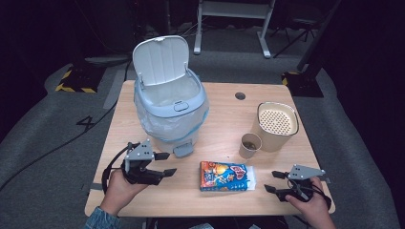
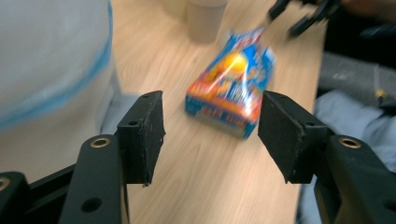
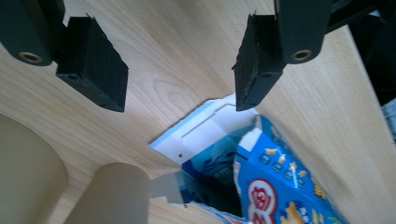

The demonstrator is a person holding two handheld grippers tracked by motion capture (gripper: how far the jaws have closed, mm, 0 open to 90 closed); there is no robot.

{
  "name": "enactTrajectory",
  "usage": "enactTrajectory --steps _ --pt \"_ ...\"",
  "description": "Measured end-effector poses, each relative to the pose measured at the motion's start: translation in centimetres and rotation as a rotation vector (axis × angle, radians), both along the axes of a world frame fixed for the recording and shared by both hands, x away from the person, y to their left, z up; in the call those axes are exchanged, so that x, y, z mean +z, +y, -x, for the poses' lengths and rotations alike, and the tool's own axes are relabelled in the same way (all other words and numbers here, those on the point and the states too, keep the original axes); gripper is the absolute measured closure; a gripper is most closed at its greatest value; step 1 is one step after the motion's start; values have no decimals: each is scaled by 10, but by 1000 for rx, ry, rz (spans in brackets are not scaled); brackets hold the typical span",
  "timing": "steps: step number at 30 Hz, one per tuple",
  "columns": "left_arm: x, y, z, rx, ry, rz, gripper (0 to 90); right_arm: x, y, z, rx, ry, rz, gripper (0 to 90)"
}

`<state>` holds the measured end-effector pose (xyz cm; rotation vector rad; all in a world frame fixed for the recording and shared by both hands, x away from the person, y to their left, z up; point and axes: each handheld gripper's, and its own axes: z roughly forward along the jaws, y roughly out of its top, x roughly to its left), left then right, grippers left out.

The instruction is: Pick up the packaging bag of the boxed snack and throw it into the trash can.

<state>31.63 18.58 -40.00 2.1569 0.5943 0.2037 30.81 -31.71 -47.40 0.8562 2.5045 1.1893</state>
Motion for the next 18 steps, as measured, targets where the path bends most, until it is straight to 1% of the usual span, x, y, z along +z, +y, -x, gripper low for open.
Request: enactTrajectory --steps 1,2,5,7,9,11,14,16,18 --pt "-6 1 -2 11 3 -23 408 0 1 1 5 2 0 348" --pt "-12 2 -4 17 18 -35 407 1 3 2 15 1 0 346" --pt "-33 4 -8 18 58 -76 405 1 9 5 43 5 0 343" --pt "-43 3 -8 16 77 -98 404 1 13 6 63 13 -10 342" --pt "-53 1 -9 12 94 -132 403 0 18 6 83 19 -12 339" --pt "-62 -1 -10 16 112 -152 402 -1 24 6 104 24 -15 338" --pt "-72 -6 -12 19 126 -213 391 -5 32 4 123 27 -5 342" --pt "-77 -7 -13 15 134 -214 388 -6 38 2 135 28 1 352" --pt "-82 -7 -14 19 142 -238 388 -3 43 0 151 19 -4 375"
